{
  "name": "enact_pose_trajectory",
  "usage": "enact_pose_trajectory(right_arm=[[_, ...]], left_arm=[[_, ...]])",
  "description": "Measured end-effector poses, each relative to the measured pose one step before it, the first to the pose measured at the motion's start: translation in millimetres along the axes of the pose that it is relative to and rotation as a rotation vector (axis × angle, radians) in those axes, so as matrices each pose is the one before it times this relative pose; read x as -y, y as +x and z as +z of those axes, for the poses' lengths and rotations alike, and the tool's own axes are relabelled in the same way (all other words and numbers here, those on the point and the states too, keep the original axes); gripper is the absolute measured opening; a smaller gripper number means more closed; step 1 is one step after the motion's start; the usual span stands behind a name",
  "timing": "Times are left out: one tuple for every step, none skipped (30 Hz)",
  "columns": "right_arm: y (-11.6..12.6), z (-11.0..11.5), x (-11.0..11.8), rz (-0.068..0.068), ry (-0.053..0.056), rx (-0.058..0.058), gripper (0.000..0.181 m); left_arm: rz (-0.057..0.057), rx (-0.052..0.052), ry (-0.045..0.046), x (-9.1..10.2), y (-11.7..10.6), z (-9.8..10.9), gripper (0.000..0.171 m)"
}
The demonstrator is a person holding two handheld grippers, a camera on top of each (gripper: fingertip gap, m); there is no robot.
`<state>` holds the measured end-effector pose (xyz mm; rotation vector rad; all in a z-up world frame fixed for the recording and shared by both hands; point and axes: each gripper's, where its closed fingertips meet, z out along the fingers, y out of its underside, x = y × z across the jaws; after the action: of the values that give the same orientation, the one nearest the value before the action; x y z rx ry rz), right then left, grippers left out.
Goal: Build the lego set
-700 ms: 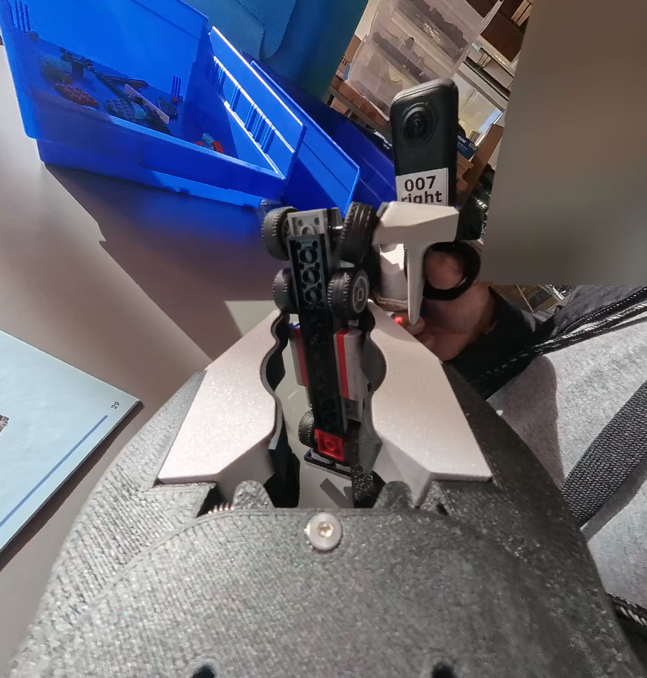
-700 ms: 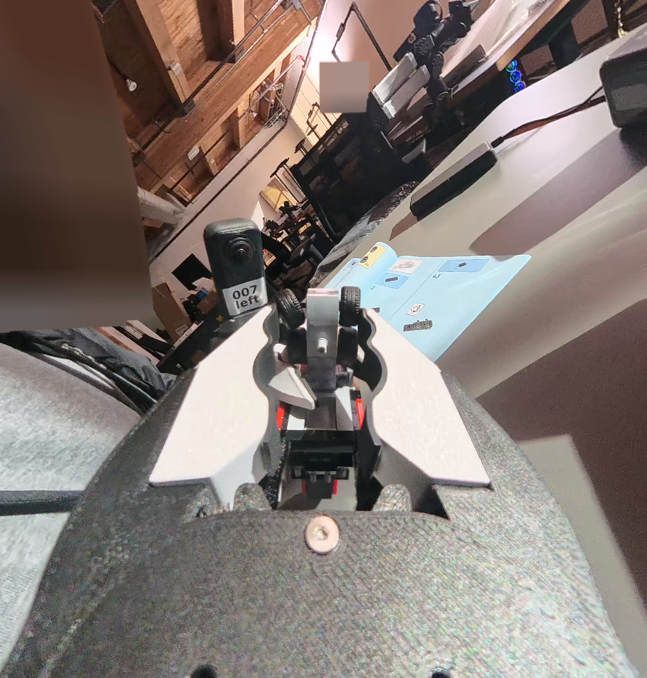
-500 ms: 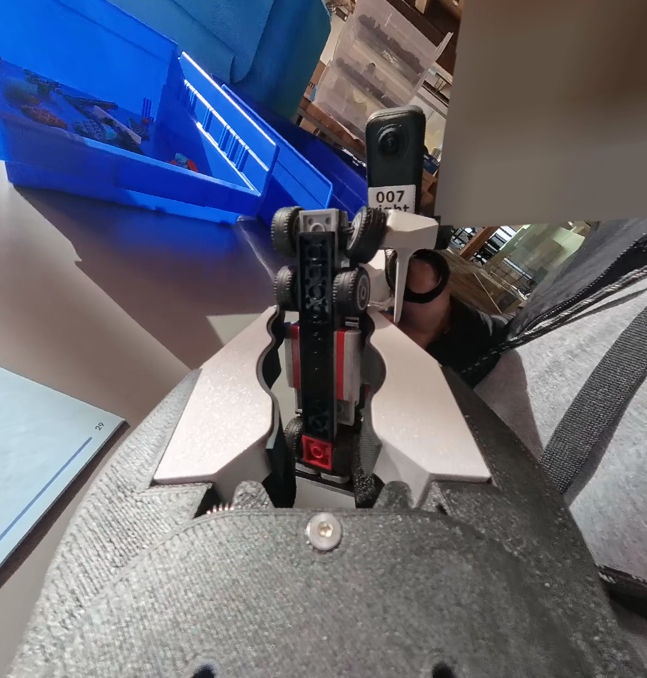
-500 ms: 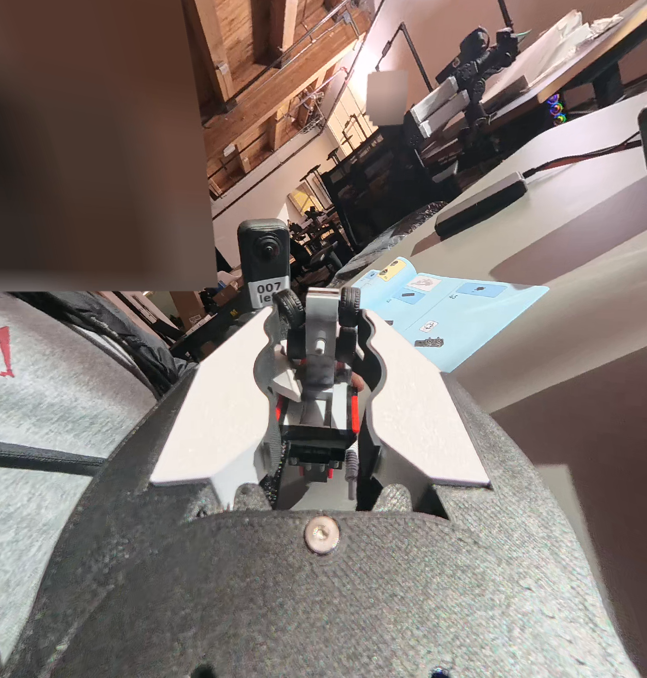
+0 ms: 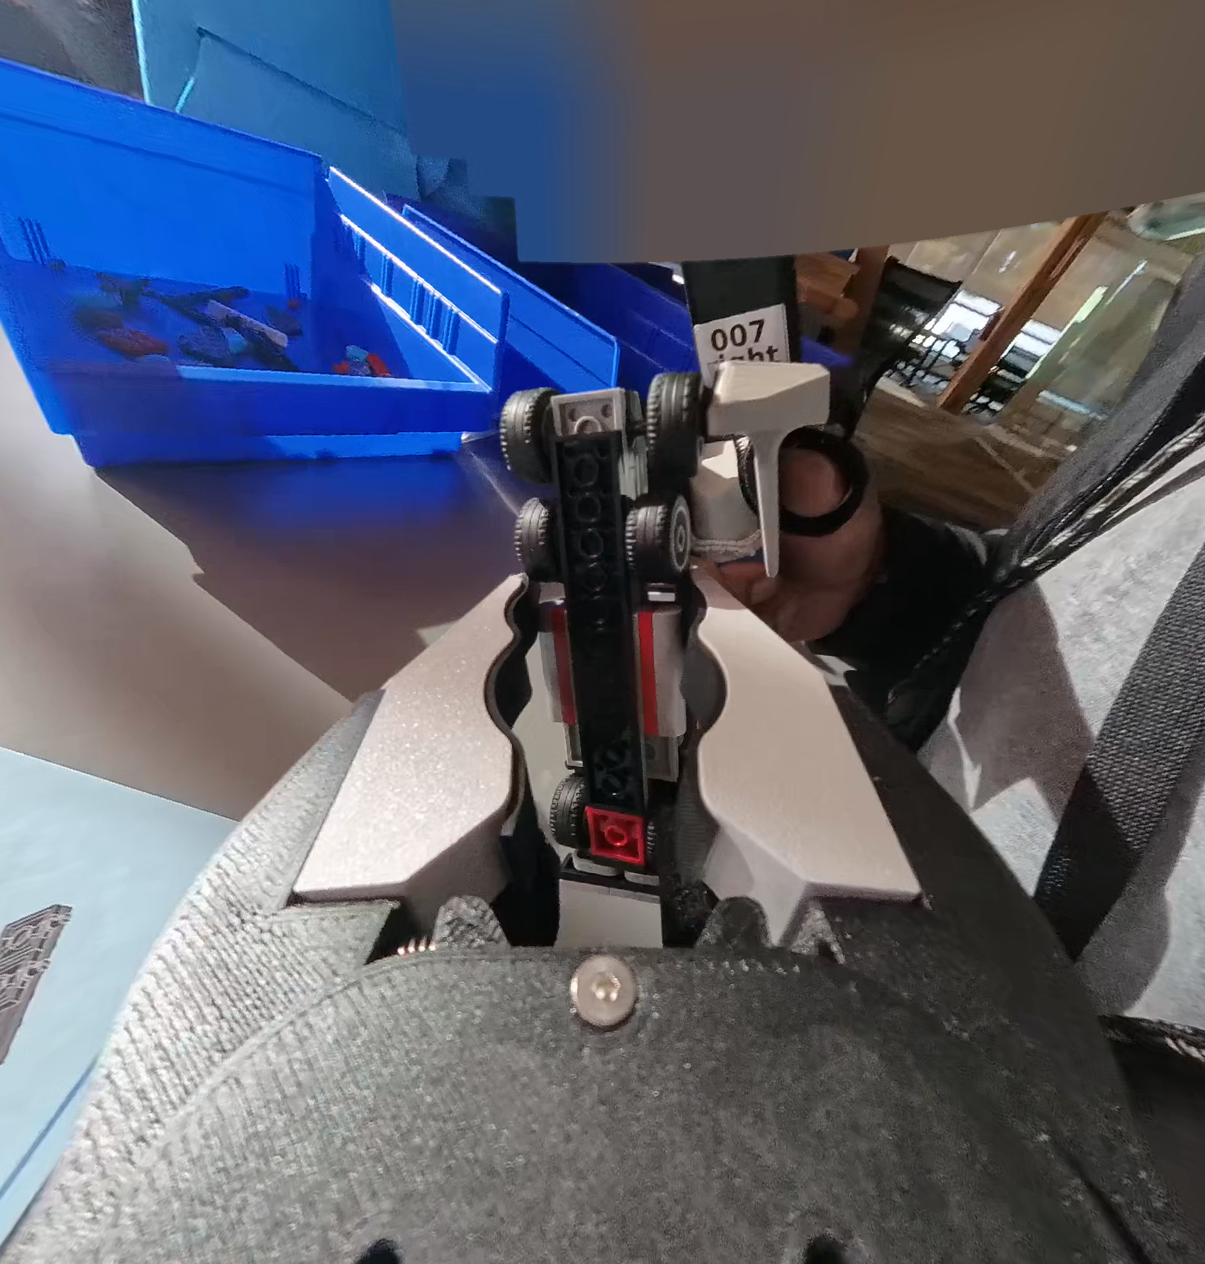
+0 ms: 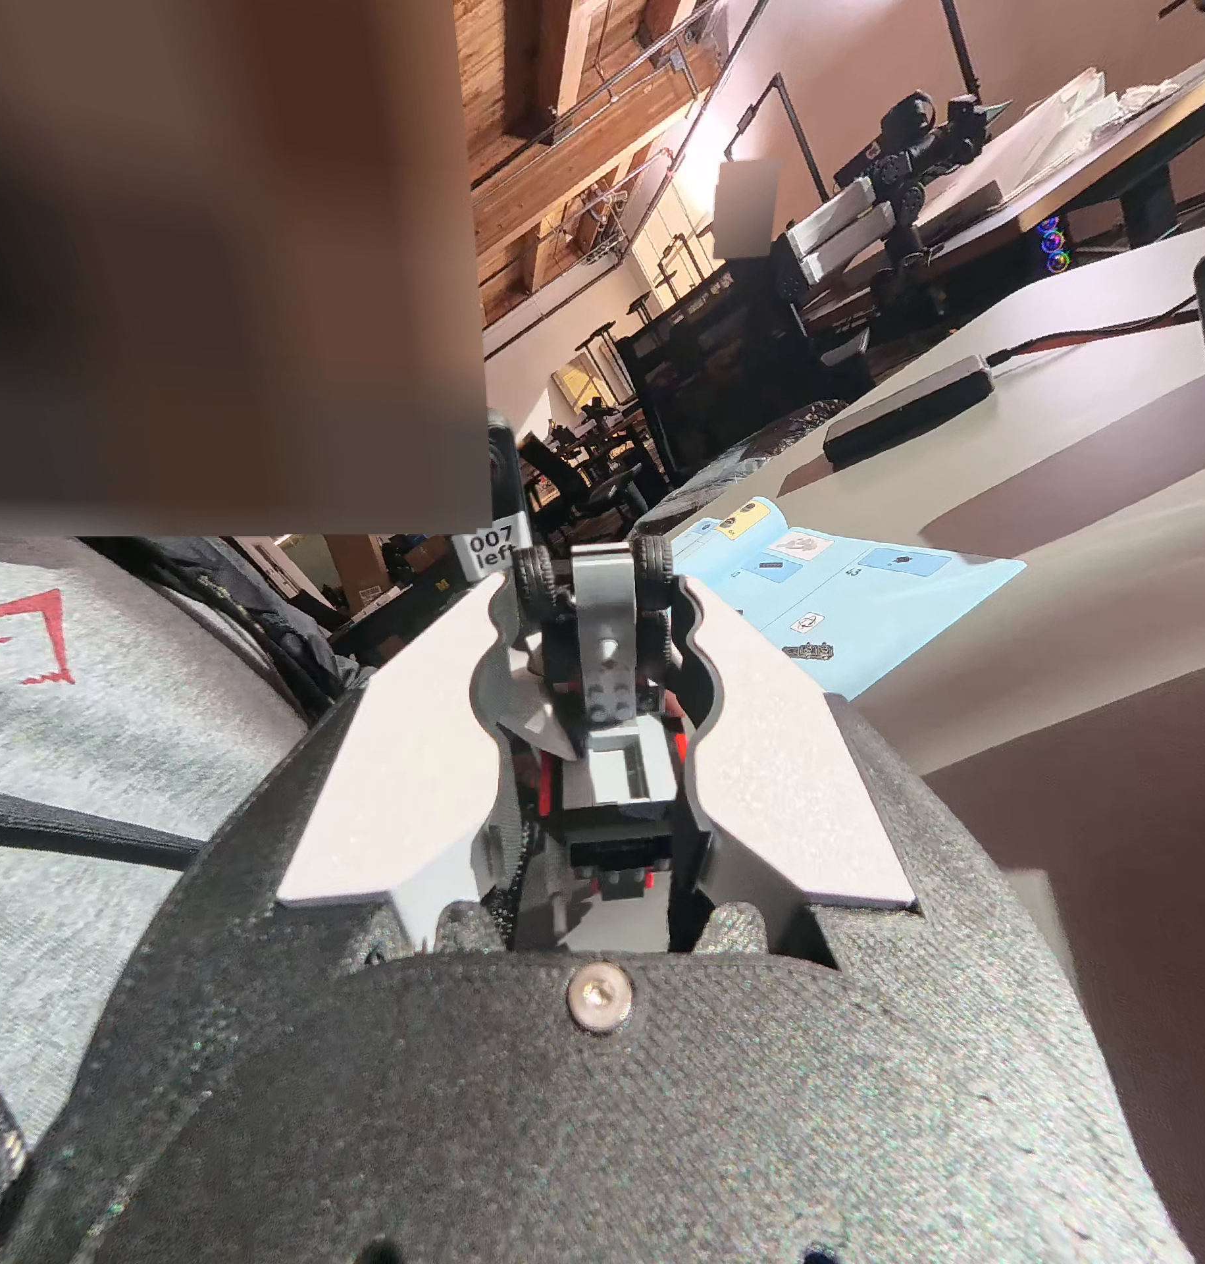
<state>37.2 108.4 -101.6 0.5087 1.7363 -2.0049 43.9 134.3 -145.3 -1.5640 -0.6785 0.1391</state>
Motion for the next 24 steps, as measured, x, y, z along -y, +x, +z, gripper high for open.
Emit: enact_pose_trajectory(right_arm=[[-0.72, -0.24, 0.59, -0.0042, 0.0037, -0.0008, 0.048], [-0.75, -0.41, 0.86, 0.0001, 0.0048, 0.0018, 0.048], [-0.76, -0.48, 1.30, 0.0004, 0.0082, 0.0020, 0.047], [0.13, -0.42, 0.95, -0.0026, 0.0067, -0.0014, 0.047], [0.13, -0.35, 0.36, -0.0039, 0.0037, -0.0008, 0.047], [-0.31, -0.34, 0.55, -0.0034, 0.0055, 0.0024, 0.047], [-0.46, -0.24, 0.48, -0.0038, 0.0055, 0.0032, 0.047], [-0.24, -0.18, -0.12, -0.0047, 0.0025, 0.0020, 0.047], [-0.05, -0.20, -0.16, -0.0072, 0.0020, 0.0009, 0.047], [-0.15, -0.24, -0.35, -0.0106, 0.0008, 0.0001, 0.047], [-0.36, -0.20, -0.39, -0.0113, -0.0008, 0.0003, 0.047], [-0.69, -0.20, 0.13, -0.0100, -0.0002, 0.0027, 0.047], [-0.77, -0.08, 0.00, -0.0091, -0.0013, 0.0035, 0.047], [-0.80, -0.06, 0.08, -0.0092, -0.0014, 0.0035, 0.047], [-0.62, -0.01, -0.06, -0.0084, -0.0018, 0.0023, 0.047], [-0.24, 0.22, -0.55, -0.0070, -0.0057, -0.0006, 0.047], [0.01, 0.49, -1.68, -0.0156, -0.0106, -0.0042, 0.047], [-0.37, 0.10, -0.71, -0.0196, -0.0038, -0.0036, 0.047], [-0.36, 0.01, -0.32, -0.0104, -0.0030, -0.0020, 0.046], [-0.23, 0.03, 0.08, -0.0050, -0.0008, -0.0013, 0.046], [-0.38, 0.07, 0.27, -0.0048, 0.0014, -0.0006, 0.047], [-0.50, 0.06, 0.27, -0.0046, 0.0031, -0.0007, 0.047], [-0.48, 0.07, 0.35, -0.0038, 0.0033, -0.0006, 0.047], [-0.54, 0.07, 0.39, -0.0060, 0.0029, -0.0009, 0.047]], left_arm=[[0.0261, 0.0175, 0.00008, 0.11, -0.33, 0.38, 0.041], [0.0167, 0.0092, 0.00265, 0.46, 0.09, 0.06, 0.041], [0.0113, 0.0059, 0.00472, 0.66, 0.08, -0.12, 0.041], [0.0111, 0.0093, 0.00326, 0.39, -0.46, -0.30, 0.041], [0.0115, 0.0094, 0.00081, 0.14, -0.60, -0.08, 0.041], [0.0117, 0.0063, 0.00097, 0.16, -0.14, -0.22, 0.041], [0.0112, 0.0043, 0.00149, 0.37, 0.11, -0.15, 0.041], [0.0071, 0.0037, 0.00188, 0.19, 0.08, -0.23, 0.041], [0.0009, 0.0003, 0.00254, 0.26, 0.06, -0.29, 0.041], [-0.0003, -0.0016, 0.00338, 0.50, 0.18, -0.44, 0.041], [0.0000, -0.0025, 0.00283, 0.33, 0.37, -0.30, 0.041], [0.0024, -0.0032, 0.00263, 0.25, 0.58, -0.25, 0.041], [0.0041, -0.0013, 0.00169, 0.15, 0.62, -0.24, 0.041], [0.0050, 0.0003, 0.00235, 0.32, 0.48, -0.17, 0.041], [0.0063, 0.0011, 0.00325, 0.31, 0.33, -0.37, 0.041], [0.0044, 0.0031, 0.00347, 0.42, -0.18, -0.36, 0.041], [-0.0017, -0.0003, 0.00392, 0.53, -0.20, -0.45, 0.041], [-0.0032, -0.0059, 0.00346, 0.44, 0.37, -0.40, 0.041], [0.0001, -0.0014, 0.00350, 0.43, 0.22, -0.25, 0.041], [0.0029, 0.0019, 0.00094, 0.03, 0.00, -0.12, 0.041], [0.0052, 0.0024, 0.00127, 0.13, 0.11, 0.04, 0.041], [0.0064, 0.0021, 0.00207, 0.33, 0.06, -0.14, 0.041], [0.0073, 0.0021, 0.00266, 0.40, 0.08, -0.15, 0.041], [0.0076, 0.0024, 0.00184, 0.29, 0.13, -0.04, 0.041]])
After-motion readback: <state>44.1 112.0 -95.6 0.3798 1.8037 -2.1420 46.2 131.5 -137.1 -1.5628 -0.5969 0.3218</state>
